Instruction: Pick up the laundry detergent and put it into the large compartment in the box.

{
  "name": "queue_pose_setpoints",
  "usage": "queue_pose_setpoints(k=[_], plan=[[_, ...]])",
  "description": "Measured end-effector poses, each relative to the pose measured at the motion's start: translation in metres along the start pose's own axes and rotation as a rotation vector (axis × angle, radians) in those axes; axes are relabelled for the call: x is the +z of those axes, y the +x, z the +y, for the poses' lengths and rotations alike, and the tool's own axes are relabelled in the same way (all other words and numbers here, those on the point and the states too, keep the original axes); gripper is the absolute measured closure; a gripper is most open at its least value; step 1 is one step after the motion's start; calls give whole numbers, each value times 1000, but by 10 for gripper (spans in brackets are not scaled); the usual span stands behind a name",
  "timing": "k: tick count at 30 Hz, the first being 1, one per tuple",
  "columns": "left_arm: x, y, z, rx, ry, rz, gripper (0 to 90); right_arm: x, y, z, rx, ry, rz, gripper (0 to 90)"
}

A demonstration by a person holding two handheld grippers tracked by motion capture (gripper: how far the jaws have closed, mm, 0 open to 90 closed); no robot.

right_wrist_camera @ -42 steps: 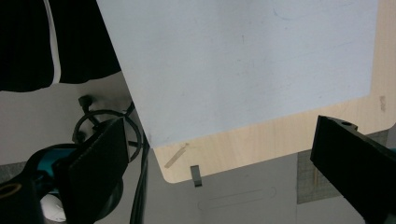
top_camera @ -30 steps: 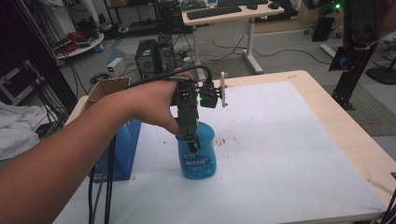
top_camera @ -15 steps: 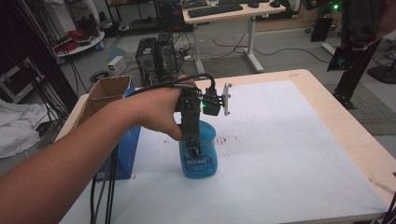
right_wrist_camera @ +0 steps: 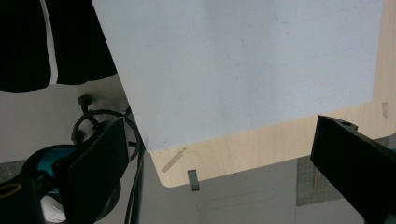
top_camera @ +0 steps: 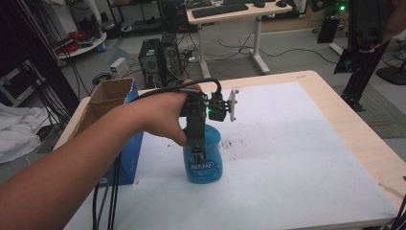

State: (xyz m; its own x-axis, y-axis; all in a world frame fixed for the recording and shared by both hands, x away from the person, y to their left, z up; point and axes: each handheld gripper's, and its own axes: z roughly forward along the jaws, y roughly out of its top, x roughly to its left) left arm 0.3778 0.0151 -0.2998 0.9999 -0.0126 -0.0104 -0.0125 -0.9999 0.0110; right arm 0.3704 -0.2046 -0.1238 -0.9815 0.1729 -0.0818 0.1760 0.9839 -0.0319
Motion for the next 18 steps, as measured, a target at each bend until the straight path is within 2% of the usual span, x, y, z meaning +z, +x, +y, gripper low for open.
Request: queue_pose_setpoints(k=[10, 12, 18], plan=[[0, 0, 0, -1, -7, -1, 48, 2, -1, 1, 5, -4, 2, 36], [0, 0, 0, 0, -5, -5, 95, 3, -1, 2, 2, 1, 2, 36], [0, -1, 0, 0, 0, 6, 95, 3, -1, 3, -4, -4, 1, 36]])
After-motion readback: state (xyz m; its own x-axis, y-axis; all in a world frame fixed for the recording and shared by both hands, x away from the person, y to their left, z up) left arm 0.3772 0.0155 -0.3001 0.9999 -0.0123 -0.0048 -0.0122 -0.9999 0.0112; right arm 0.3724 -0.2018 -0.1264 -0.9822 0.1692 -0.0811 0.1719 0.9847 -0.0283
